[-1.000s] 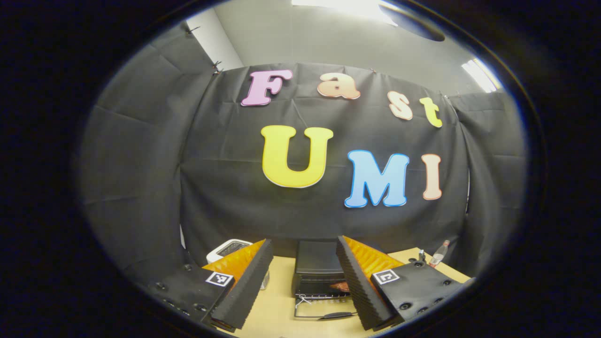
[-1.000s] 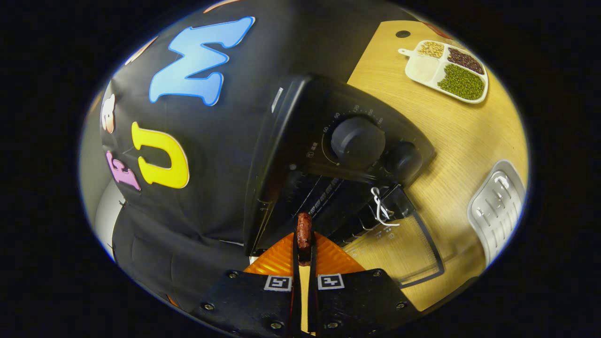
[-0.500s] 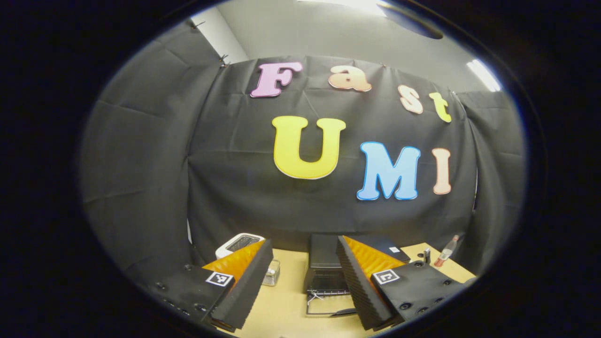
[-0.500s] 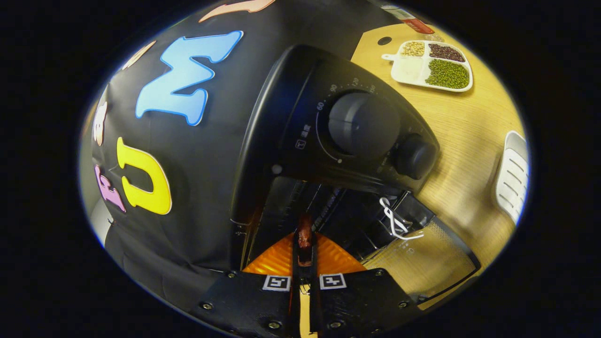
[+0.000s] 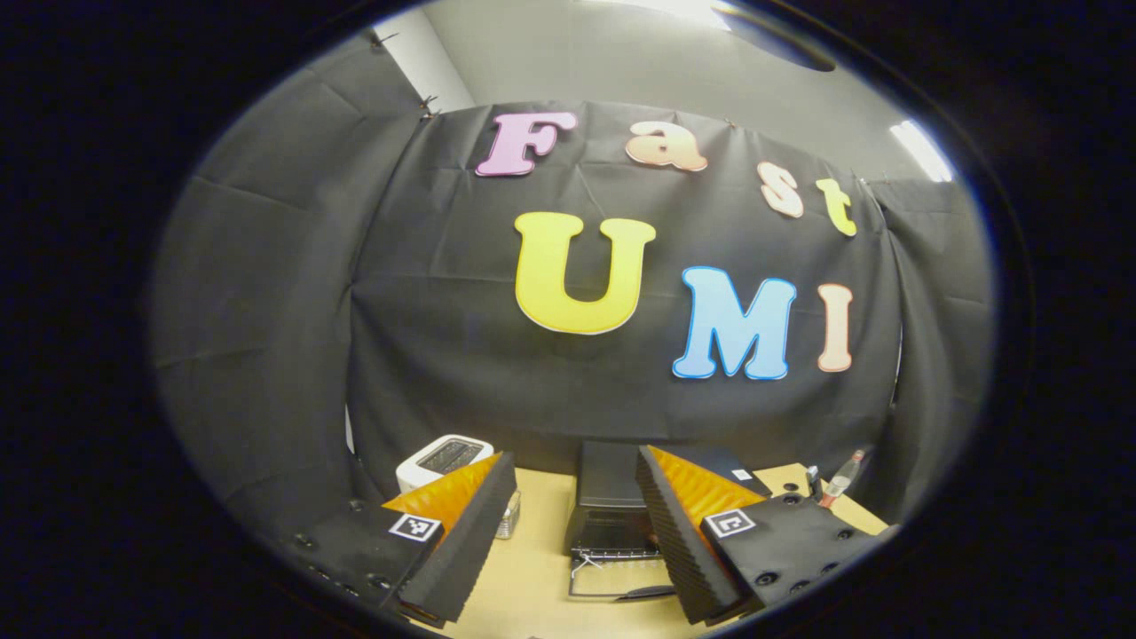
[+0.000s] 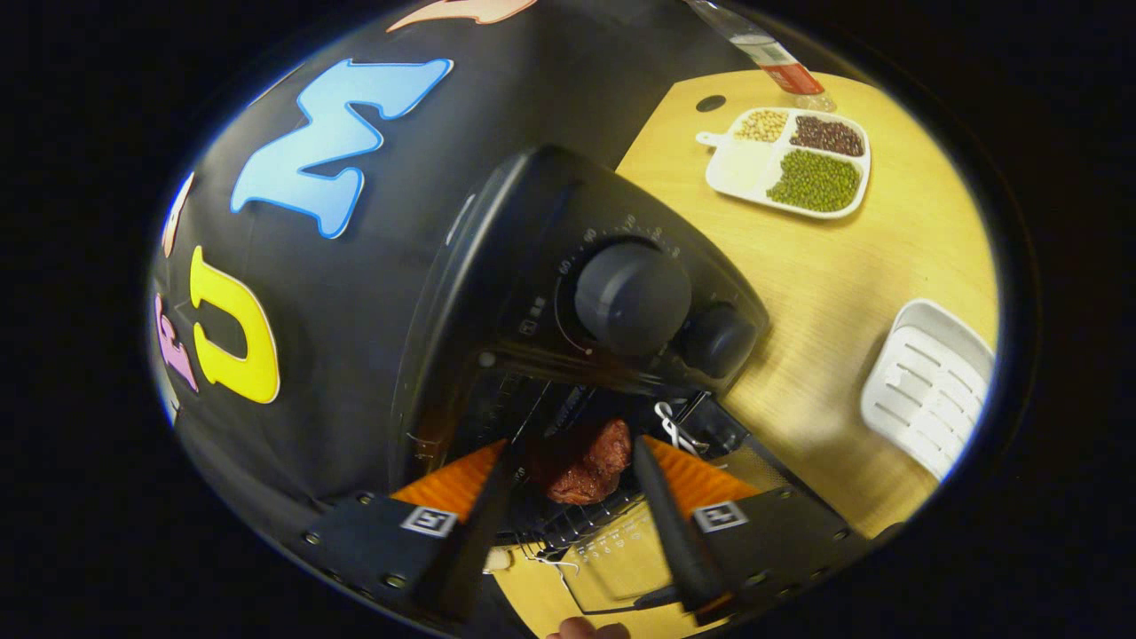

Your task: Open the electric oven with the left hand, put the food in, and close the electric oven.

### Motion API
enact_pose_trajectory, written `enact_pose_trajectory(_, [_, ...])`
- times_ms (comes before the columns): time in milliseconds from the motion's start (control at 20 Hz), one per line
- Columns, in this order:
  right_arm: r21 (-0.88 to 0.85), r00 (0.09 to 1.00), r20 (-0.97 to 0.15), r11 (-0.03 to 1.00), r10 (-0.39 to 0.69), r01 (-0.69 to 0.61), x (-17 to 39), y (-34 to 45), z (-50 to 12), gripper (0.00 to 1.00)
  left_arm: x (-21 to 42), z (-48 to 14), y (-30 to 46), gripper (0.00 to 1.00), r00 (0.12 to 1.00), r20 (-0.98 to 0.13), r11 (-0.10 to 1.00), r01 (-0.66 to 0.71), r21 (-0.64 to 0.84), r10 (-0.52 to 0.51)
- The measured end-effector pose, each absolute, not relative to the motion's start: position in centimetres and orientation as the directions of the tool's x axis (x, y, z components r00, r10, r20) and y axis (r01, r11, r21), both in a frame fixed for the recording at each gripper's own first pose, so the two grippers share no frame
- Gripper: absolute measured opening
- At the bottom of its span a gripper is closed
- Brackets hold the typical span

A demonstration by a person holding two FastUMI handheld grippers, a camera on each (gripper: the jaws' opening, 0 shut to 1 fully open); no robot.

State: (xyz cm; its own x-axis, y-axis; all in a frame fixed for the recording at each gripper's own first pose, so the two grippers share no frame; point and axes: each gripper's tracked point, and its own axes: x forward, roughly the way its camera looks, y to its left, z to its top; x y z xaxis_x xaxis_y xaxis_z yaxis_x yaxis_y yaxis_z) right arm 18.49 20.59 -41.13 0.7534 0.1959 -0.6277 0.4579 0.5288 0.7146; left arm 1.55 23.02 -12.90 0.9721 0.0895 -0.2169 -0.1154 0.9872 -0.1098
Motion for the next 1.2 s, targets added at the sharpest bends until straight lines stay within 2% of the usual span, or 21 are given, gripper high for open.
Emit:
enact_pose_trajectory(50, [0.697,0.748,-0.636,0.558,0.189,0.451,18.2,20.3,-40.9,0.94,1.9,-13.0,22.7,0.96,0.973,-0.217,0.987,-0.112,-0.116,0.084])
enact_pose_trajectory(200, [0.638,0.730,-0.663,0.635,0.164,0.436,16.9,19.2,-40.0,0.95,2.3,-13.0,21.6,0.96,0.975,-0.214,0.989,-0.093,-0.116,0.067])
enact_pose_trajectory(350, [0.554,0.731,-0.669,0.747,0.137,0.367,15.8,17.6,-38.7,0.94,2.9,-13.3,20.1,0.96,0.976,-0.215,0.991,-0.063,-0.116,0.037])
enact_pose_trajectory(600, [0.432,0.784,-0.615,0.870,0.090,0.239,14.2,14.2,-34.7,0.94,3.8,-14.3,17.3,0.96,0.974,-0.226,0.993,-0.020,-0.116,-0.007])
enact_pose_trajectory(750, [0.340,0.835,-0.546,0.927,0.059,0.157,13.0,12.1,-30.9,0.94,4.1,-15.0,15.6,0.96,0.972,-0.234,0.996,0.005,-0.094,-0.027])
enact_pose_trajectory(950, [0.198,0.917,-0.398,0.978,0.024,0.060,11.5,9.3,-24.0,0.95,4.6,-15.3,13.2,0.96,0.971,-0.233,0.997,0.029,-0.076,-0.046])
enact_pose_trajectory(1200, [0.103,0.979,-0.206,0.994,-0.002,0.023,8.5,6.6,-14.6,0.94,4.9,-15.2,10.0,0.95,0.972,-0.223,0.996,0.062,-0.063,-0.075])
